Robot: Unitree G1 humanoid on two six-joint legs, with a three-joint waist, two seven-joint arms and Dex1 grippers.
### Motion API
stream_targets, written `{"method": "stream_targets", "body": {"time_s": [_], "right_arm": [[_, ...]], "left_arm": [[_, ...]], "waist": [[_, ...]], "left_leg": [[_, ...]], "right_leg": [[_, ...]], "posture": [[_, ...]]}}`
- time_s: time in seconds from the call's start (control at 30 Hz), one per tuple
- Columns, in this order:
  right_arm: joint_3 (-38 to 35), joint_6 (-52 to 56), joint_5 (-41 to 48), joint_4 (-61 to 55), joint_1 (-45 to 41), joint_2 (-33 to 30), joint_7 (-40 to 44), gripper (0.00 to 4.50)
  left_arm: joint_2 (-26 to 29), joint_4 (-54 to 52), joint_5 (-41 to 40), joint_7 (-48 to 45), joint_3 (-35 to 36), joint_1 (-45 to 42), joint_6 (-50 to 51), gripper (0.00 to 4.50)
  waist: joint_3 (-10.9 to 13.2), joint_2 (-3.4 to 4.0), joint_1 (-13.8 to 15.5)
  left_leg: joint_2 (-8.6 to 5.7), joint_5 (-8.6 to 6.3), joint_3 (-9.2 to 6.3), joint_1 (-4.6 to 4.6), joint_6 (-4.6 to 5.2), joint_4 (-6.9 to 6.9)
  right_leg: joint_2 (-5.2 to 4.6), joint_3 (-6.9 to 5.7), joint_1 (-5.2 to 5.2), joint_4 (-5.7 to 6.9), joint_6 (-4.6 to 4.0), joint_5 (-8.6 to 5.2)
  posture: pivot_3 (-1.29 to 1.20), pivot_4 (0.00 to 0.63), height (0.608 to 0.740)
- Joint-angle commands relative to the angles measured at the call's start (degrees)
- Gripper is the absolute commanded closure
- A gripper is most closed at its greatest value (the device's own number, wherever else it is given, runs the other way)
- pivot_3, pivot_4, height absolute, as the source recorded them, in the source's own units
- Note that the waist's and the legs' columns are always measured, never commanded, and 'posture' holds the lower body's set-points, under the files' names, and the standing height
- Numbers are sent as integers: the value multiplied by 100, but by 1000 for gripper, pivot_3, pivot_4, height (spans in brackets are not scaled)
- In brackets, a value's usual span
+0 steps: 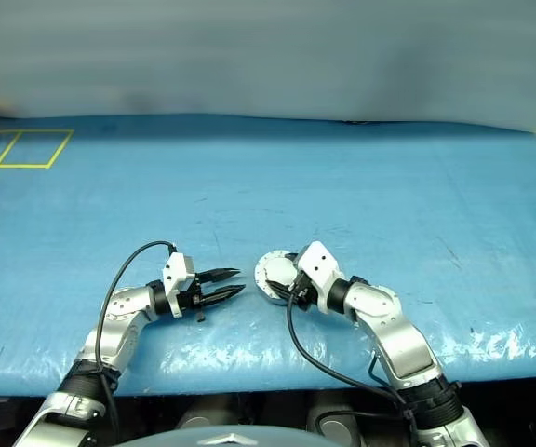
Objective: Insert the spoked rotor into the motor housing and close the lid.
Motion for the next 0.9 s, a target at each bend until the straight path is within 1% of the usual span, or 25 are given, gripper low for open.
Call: {"method": "stream_targets", "body": {"time_s": [0.03,0.47,0.8,0.9], "right_arm": [[4,17,-82,-178,-103,-102,41,1489],[247,109,-403,-11,-142,-10,-141,1489],[414,329,-707,85,-133,-83,-250,1489],[432,482,-739,125,-120,-99,-283,1489]], "left_arm": [[-3,-189,-22,27,35,-20,-3,2755],[13,-273,-34,92,33,71,37,2755],[14,-313,-25,124,36,78,100,2755],[-161,-394,-162,404,154,-14,325,2755]], "waist": [[0,0,-1],[0,0,-16],[-1,-1,-22],[-1,-1,-18]], "left_leg": [[0,0,0,0,0,0],[3,2,0,2,-5,2],[5,5,0,5,-8,1],[6,5,0,8,-15,1]], "right_leg": [[0,0,0,0,0,0],[1,0,1,3,0,0],[3,-2,1,5,0,0],[3,-2,4,7,2,-1]], "posture": [[0,150,740],[0,150,740],[0,150,740],[0,150,740]]}}
